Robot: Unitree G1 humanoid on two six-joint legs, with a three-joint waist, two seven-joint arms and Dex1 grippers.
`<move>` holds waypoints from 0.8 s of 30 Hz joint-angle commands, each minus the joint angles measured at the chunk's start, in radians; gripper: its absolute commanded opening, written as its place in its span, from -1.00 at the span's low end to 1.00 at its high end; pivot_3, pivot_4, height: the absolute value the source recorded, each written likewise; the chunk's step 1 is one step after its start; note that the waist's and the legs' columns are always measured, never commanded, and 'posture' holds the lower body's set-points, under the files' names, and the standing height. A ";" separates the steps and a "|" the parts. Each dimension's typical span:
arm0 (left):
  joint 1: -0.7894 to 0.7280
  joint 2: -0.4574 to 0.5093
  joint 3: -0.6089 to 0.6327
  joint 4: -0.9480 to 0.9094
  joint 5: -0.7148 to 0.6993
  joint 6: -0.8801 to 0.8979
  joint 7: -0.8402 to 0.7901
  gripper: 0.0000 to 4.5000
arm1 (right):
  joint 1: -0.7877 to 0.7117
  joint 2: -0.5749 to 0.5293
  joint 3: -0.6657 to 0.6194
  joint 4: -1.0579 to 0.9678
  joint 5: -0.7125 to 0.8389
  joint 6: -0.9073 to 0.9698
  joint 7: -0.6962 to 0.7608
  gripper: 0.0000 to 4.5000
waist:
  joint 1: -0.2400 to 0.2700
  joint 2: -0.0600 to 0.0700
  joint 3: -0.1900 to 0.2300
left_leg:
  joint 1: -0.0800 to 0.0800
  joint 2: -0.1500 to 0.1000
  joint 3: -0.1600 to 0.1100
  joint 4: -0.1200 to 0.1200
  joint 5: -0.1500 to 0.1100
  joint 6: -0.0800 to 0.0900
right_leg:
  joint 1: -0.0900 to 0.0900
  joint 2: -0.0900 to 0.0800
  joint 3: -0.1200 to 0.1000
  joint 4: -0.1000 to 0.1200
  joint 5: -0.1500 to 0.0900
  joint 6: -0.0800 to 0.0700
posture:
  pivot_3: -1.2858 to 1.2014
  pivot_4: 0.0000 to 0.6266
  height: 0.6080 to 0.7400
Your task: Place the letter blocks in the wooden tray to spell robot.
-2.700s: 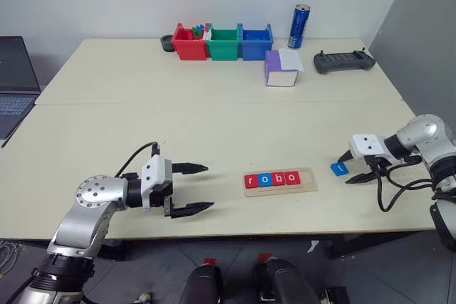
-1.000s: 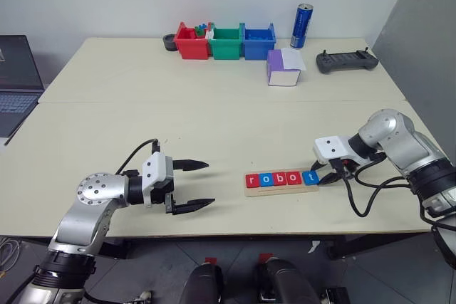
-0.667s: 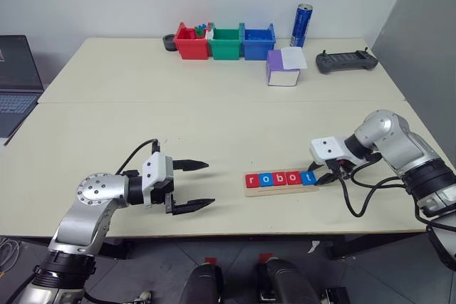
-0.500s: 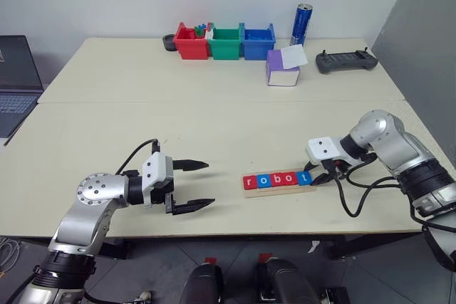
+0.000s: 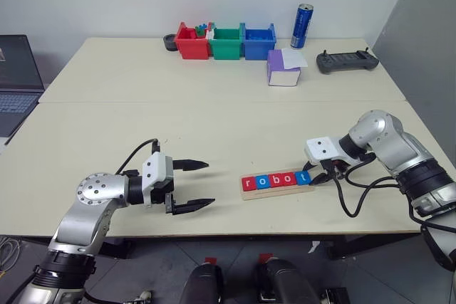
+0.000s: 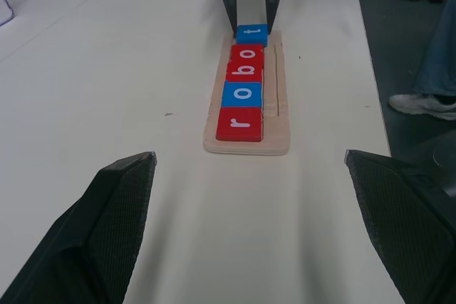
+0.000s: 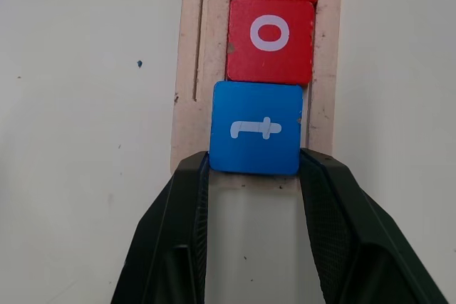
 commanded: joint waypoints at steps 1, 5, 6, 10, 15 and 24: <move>-0.013 0.000 0.006 -0.015 -0.001 -0.015 -0.002 1.00 | -0.027 -0.009 -0.033 -0.010 -0.007 -0.006 0.016 -0.34 | 0.000 0.000 0.000 | 0.000 0.000 0.000 0.000 0.000 0.000 | 0.000 0.000 0.000 0.000 0.000 0.000 | 0.03 -0.52 1.00; -0.013 0.000 0.005 -0.016 -0.002 -0.014 -0.004 1.00 | -0.039 -0.008 -0.037 -0.005 -0.006 -0.010 0.016 -0.34 | 0.000 0.000 0.000 | 0.000 0.000 0.000 0.000 0.000 0.000 | 0.000 0.000 0.000 0.000 0.000 0.000 | 0.03 -0.52 1.00; -0.013 0.000 0.005 -0.017 -0.002 -0.014 -0.004 1.00 | -0.041 -0.008 -0.037 -0.006 -0.005 -0.010 0.017 -0.34 | 0.000 0.000 0.000 | 0.000 0.000 0.000 0.000 0.000 0.000 | 0.000 0.000 0.000 0.000 0.000 0.000 | 0.03 -0.52 1.00; -0.015 -0.001 0.003 -0.016 -0.001 -0.013 -0.005 1.00 | -0.035 -0.009 -0.038 -0.026 -0.002 -0.003 0.022 -0.34 | 0.000 0.000 0.000 | 0.000 0.000 0.000 0.000 0.000 0.000 | 0.000 0.000 0.000 0.000 0.000 0.000 | 0.03 -0.52 1.00; -0.015 -0.004 0.002 -0.016 -0.001 -0.014 -0.004 1.00 | -0.027 -0.004 -0.034 -0.027 -0.007 -0.004 0.017 -0.34 | 0.000 0.000 0.000 | 0.000 0.000 0.000 0.000 0.000 0.000 | 0.000 0.000 0.000 0.000 0.000 0.000 | 0.03 -0.52 1.00; -0.012 -0.004 0.003 -0.017 0.000 -0.014 -0.002 1.00 | -0.026 0.000 -0.029 -0.013 -0.015 -0.035 0.010 -0.34 | 0.000 0.000 0.000 | 0.000 0.000 0.000 0.000 0.000 0.000 | 0.000 0.000 0.000 0.000 0.000 0.000 | 0.03 -0.52 1.00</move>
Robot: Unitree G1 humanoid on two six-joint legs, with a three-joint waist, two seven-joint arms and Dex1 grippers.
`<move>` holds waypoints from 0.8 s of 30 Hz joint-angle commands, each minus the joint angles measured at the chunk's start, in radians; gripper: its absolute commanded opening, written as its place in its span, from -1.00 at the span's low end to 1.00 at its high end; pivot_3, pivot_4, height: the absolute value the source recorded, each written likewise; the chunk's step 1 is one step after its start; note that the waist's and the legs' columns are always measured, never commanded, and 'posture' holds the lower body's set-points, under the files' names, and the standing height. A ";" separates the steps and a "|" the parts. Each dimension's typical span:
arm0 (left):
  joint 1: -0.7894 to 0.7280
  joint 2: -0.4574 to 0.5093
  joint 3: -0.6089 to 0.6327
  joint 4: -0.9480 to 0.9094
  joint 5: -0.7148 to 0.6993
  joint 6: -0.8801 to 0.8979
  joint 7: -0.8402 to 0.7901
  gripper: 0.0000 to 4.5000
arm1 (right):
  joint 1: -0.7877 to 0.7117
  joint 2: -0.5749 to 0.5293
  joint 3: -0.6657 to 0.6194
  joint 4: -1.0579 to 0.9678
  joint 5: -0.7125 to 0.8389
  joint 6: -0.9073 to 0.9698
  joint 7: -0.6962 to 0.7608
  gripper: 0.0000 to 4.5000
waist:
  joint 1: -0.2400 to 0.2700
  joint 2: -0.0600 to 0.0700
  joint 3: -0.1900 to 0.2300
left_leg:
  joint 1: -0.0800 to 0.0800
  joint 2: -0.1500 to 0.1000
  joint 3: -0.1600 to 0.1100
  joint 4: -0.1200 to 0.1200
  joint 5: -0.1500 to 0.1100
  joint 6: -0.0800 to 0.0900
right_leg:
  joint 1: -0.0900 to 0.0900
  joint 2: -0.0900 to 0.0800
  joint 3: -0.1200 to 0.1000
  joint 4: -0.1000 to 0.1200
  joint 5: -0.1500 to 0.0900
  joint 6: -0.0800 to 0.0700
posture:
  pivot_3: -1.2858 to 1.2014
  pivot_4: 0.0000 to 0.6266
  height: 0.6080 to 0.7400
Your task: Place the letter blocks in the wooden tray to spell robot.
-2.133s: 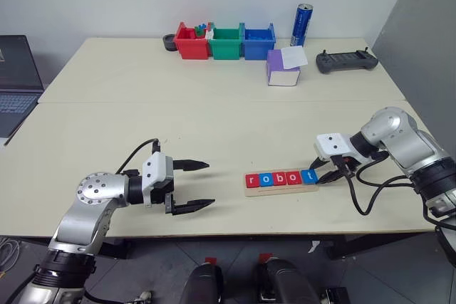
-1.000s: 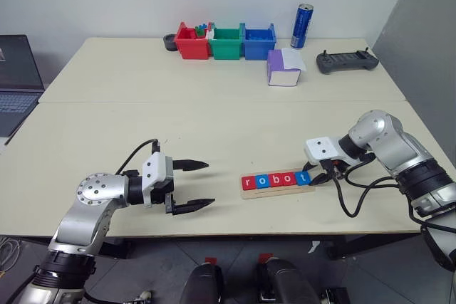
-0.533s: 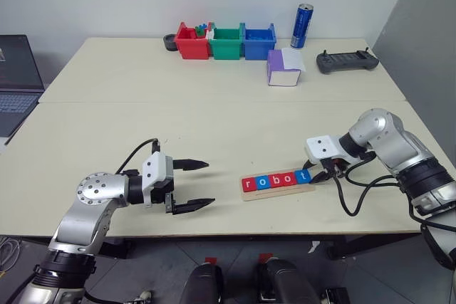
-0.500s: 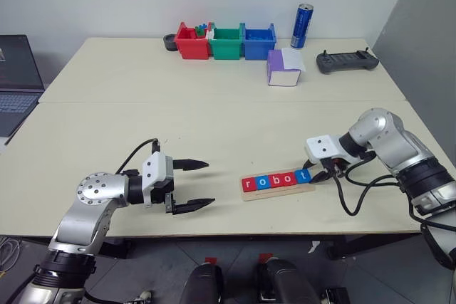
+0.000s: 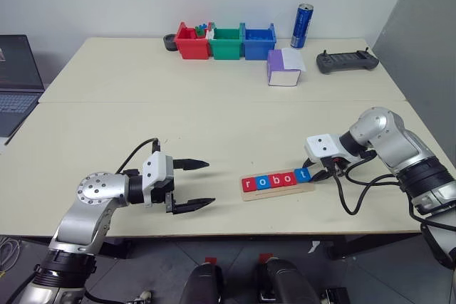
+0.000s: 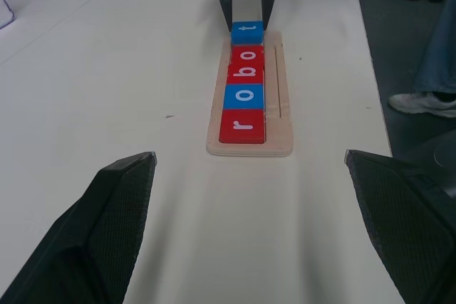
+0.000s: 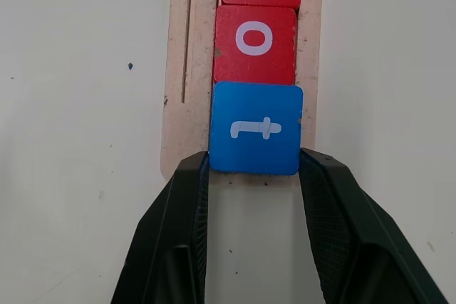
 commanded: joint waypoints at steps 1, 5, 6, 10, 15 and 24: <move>-0.007 -0.002 0.004 -0.018 -0.002 -0.013 0.000 1.00 | -0.014 -0.001 -0.020 -0.012 -0.013 -0.027 0.012 -0.34 | 0.000 0.000 0.000 | 0.000 0.000 0.000 0.000 0.000 0.000 | 0.000 0.000 0.000 0.000 0.000 0.000 | 0.03 -0.52 1.00; -0.007 -0.001 0.004 -0.018 -0.002 -0.013 0.000 1.00 | -0.012 -0.001 -0.023 -0.014 -0.010 -0.031 0.020 -0.34 | 0.000 0.000 0.000 | 0.000 0.000 0.000 0.000 0.000 0.000 | 0.000 0.000 0.000 0.000 0.000 0.000 | 0.03 -0.52 1.00; -0.007 -0.001 0.004 -0.017 -0.002 -0.013 0.000 1.00 | -0.012 -0.001 -0.023 -0.013 -0.010 -0.033 0.019 -0.02 | 0.000 0.000 0.000 | 0.000 0.000 0.000 0.000 0.000 0.000 | 0.000 0.000 0.000 0.000 0.000 0.000 | 0.03 -0.52 1.00; -0.008 -0.001 0.005 -0.015 -0.003 -0.013 -0.001 1.00 | -0.015 0.001 -0.029 -0.006 -0.009 -0.045 0.013 0.54 | 0.000 0.000 0.000 | 0.000 0.000 0.000 0.000 0.000 0.000 | 0.000 0.000 0.000 0.000 0.000 0.000 | 0.03 -0.52 1.00; -0.009 0.000 0.005 -0.014 -0.003 -0.014 -0.003 1.00 | -0.027 -0.001 -0.046 -0.008 0.004 -0.042 0.014 0.99 | 0.000 0.000 0.000 | 0.000 0.000 0.000 0.000 0.000 0.000 | 0.000 0.000 0.000 0.000 0.000 0.000 | 0.03 -0.52 1.00; -0.011 0.002 0.008 -0.013 -0.003 -0.016 -0.005 1.00 | -0.007 -0.028 -0.206 -0.119 0.178 0.149 0.024 0.99 | 0.000 0.000 0.000 | 0.000 0.000 0.000 0.000 0.000 0.000 | 0.000 0.000 0.000 0.000 0.000 0.000 | 0.03 -0.52 1.00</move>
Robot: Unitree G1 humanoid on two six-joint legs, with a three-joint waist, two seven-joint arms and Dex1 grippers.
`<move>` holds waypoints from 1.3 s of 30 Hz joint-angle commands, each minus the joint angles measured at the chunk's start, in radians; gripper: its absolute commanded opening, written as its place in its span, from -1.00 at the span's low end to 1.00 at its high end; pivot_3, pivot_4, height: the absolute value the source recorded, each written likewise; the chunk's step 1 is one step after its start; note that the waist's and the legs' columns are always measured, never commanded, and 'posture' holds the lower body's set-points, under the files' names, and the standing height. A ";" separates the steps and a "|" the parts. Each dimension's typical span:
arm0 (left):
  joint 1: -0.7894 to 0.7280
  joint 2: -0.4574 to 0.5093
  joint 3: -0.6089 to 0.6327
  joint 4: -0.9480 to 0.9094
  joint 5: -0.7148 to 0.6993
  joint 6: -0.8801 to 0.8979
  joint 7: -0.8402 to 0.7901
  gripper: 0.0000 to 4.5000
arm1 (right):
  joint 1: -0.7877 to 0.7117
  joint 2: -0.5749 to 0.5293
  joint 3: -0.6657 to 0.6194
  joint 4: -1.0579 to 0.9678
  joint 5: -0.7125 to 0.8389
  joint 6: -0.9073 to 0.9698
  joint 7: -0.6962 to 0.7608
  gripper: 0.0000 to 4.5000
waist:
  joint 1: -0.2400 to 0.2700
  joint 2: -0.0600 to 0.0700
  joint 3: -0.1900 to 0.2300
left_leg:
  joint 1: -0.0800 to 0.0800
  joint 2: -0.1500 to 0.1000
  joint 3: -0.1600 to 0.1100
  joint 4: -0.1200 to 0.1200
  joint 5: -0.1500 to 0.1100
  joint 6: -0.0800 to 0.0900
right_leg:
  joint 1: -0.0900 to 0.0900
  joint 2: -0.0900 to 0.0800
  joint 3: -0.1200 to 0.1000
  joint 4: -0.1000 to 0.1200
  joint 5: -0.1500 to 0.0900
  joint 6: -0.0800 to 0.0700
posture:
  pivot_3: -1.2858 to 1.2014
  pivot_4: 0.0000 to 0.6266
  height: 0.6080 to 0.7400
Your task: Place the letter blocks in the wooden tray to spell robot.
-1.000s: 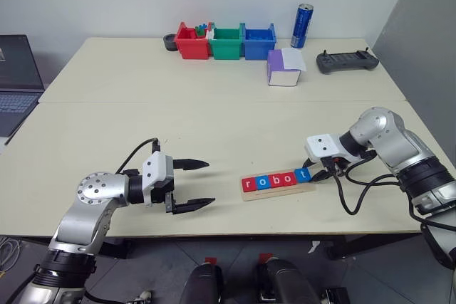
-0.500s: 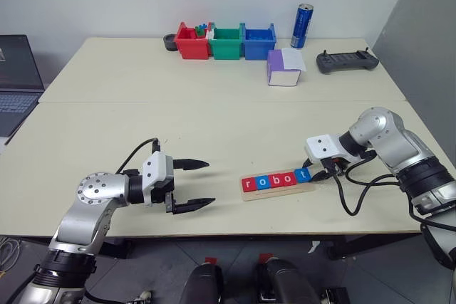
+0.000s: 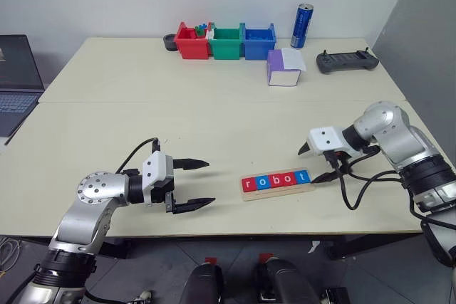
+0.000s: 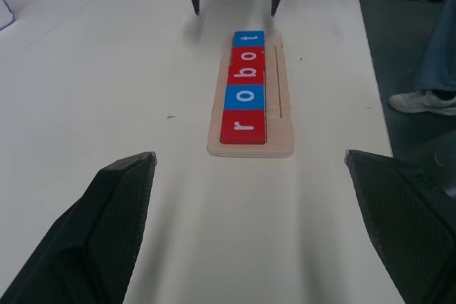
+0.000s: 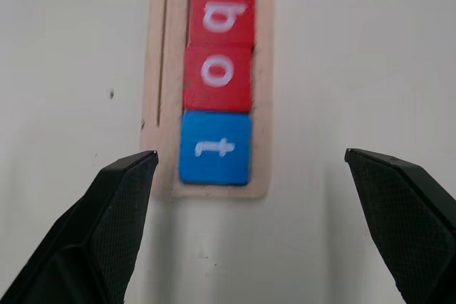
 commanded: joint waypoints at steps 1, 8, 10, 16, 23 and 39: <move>-0.005 0.003 0.010 -0.014 -0.004 -0.016 -0.004 1.00 | 0.019 -0.041 -0.125 -0.093 0.119 0.132 0.015 0.99 | 0.002 0.000 0.000 | 0.000 0.000 0.000 0.000 0.000 0.000 | 0.000 0.000 0.000 0.000 0.000 0.000 | 0.03 -0.52 1.00; 0.024 0.024 0.051 -0.051 -0.024 0.009 0.019 1.00 | 0.368 -0.202 -0.423 -0.275 0.323 0.361 -0.044 0.99 | 0.027 -0.001 0.000 | -0.001 -0.002 -0.001 0.000 0.000 0.000 | 0.000 -0.002 -0.001 -0.002 0.000 0.000 | 0.03 -0.52 1.00; 0.042 0.051 0.080 -0.089 -0.033 0.035 0.028 1.00 | 0.493 -0.240 -0.535 -0.283 0.372 0.370 -0.046 0.99 | 0.027 -0.001 0.000 | -0.002 -0.002 -0.001 0.000 -0.001 0.000 | 0.000 -0.002 -0.001 -0.003 0.000 0.000 | 0.03 -0.52 1.00; 0.084 0.148 0.221 -0.153 -0.115 0.141 0.035 1.00 | 0.603 -0.343 -0.701 -0.234 0.452 0.377 -0.002 0.99 | 0.009 0.002 0.001 | 0.001 -0.001 0.000 0.000 -0.001 0.001 | 0.000 -0.002 -0.001 -0.001 0.000 0.000 | 0.03 -0.52 1.00; 0.084 0.188 0.300 -0.153 -0.193 0.241 0.026 1.00 | 0.574 -0.381 -0.626 -0.203 0.463 0.347 0.039 0.99 | 0.012 0.002 0.001 | 0.001 0.002 -0.002 -0.001 -0.001 0.000 | 0.001 0.002 -0.002 -0.001 -0.001 -0.001 | 0.03 -0.52 1.00; 0.110 0.183 0.337 -0.218 -0.242 0.288 0.043 1.00 | 0.473 -0.384 -0.529 -0.129 0.465 0.304 0.038 0.99 | 0.015 0.002 0.001 | 0.000 0.001 -0.001 -0.001 -0.001 0.000 | 0.000 0.001 -0.001 -0.002 -0.001 -0.001 | 0.03 -0.52 1.00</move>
